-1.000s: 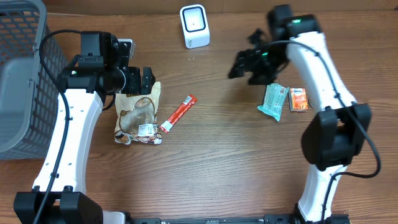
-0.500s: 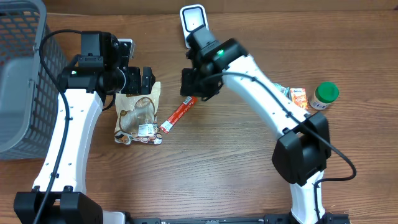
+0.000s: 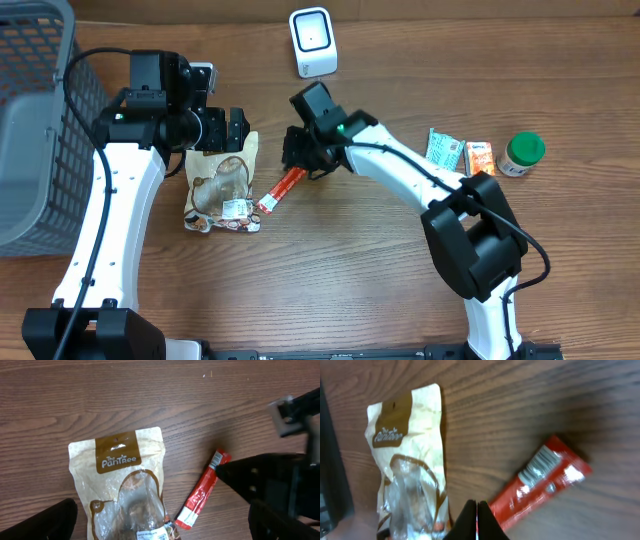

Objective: Scan the item barcode
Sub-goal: 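Lower the right gripper onto the red snack stick and close, then lift the red snack stick and rotate it in the right gripper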

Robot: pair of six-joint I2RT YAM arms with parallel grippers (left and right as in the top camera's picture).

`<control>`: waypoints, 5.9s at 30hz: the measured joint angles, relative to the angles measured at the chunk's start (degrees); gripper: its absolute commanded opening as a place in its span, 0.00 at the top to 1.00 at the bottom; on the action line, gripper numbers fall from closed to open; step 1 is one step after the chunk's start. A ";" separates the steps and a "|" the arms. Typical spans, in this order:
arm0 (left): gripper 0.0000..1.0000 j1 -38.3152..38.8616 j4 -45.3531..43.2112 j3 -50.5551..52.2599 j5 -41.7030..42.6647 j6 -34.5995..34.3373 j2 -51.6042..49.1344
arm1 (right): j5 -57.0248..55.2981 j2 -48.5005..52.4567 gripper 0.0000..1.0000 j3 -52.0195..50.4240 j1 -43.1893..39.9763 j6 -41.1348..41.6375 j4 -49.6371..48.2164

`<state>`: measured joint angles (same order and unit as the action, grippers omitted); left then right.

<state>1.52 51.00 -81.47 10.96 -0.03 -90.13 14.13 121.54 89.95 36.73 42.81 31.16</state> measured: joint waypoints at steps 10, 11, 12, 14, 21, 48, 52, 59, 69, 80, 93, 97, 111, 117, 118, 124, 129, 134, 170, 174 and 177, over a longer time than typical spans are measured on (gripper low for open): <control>0.00 0.00 0.00 0.00 0.00 0.00 0.00 | -3.87 0.00 0.96 -8.90 3.63 0.96 -7.28; 0.00 0.00 0.02 0.00 0.00 0.00 0.00 | -4.13 0.00 0.96 -9.25 3.69 0.98 -6.75; 0.00 0.00 0.00 0.00 0.00 0.00 0.00 | -4.35 0.00 0.96 -9.40 3.69 1.05 -6.25; 0.00 0.00 0.02 0.00 0.00 0.00 0.00 | -4.74 -0.07 0.96 -9.35 3.69 1.07 -5.14; 0.00 0.00 0.00 0.00 0.00 0.00 0.00 | -5.84 -0.74 0.96 -8.52 3.13 -0.26 1.20; 0.00 0.00 0.00 0.00 0.00 0.00 0.00 | -7.63 -0.72 0.57 7.02 -0.20 -7.98 34.53; 0.00 0.00 0.00 0.00 0.00 -0.02 0.00 | -9.03 -0.72 0.58 3.87 2.78 -4.17 33.11; 0.00 0.00 0.00 0.00 0.00 0.00 0.00 | -12.33 -0.72 0.61 0.02 3.93 0.72 30.05; 0.00 0.00 0.02 0.00 0.00 0.00 0.00 | -14.10 -0.72 0.64 -3.48 3.87 1.99 27.74; 0.00 0.00 0.00 0.00 0.00 0.00 0.00 | -16.17 -0.72 0.62 -3.45 3.69 -1.40 29.92; 0.00 0.00 0.02 0.00 0.00 0.00 0.00 | -17.59 -0.85 0.57 -0.94 2.99 -2.45 33.53; 0.00 0.00 0.00 0.00 0.00 0.00 0.00 | -17.99 -2.36 0.58 -0.63 2.99 -1.18 34.73; 0.00 0.00 0.00 0.00 0.00 0.00 0.00 | -17.92 -3.10 0.64 -7.28 3.02 3.04 26.18; 0.00 0.00 0.02 0.00 0.00 -0.02 0.00 | -17.86 -3.30 0.70 -7.69 2.99 3.10 25.14; 0.01 0.00 0.00 0.00 0.00 0.00 0.00 | -17.84 -3.30 0.70 -7.69 2.99 2.89 25.03; 0.00 0.00 0.02 0.00 0.00 0.00 0.00 | -17.49 -3.34 0.63 -6.25 2.64 0.00 29.18; 0.00 0.00 0.00 0.00 -0.02 -0.02 0.00 | -17.33 -4.74 0.64 -2.84 2.56 -2.32 29.92; 0.00 0.00 0.00 0.00 0.00 0.00 0.00 | -17.33 -6.84 0.64 -2.51 3.48 -3.15 30.27; 0.00 0.00 0.00 0.00 0.00 0.00 0.00 | -21.70 -2.01 0.70 -6.88 6.82 -5.55 25.09; 0.00 0.00 0.00 0.00 0.00 0.00 0.00 | -22.45 -2.38 0.81 -7.50 6.82 -5.57 24.50; 0.00 0.00 0.00 0.00 0.00 0.00 0.00 | -22.97 -2.45 0.84 -7.61 6.82 -5.53 24.52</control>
<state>1.52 51.00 -81.47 10.96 -0.03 -90.13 -8.84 119.09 82.35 43.55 37.28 55.68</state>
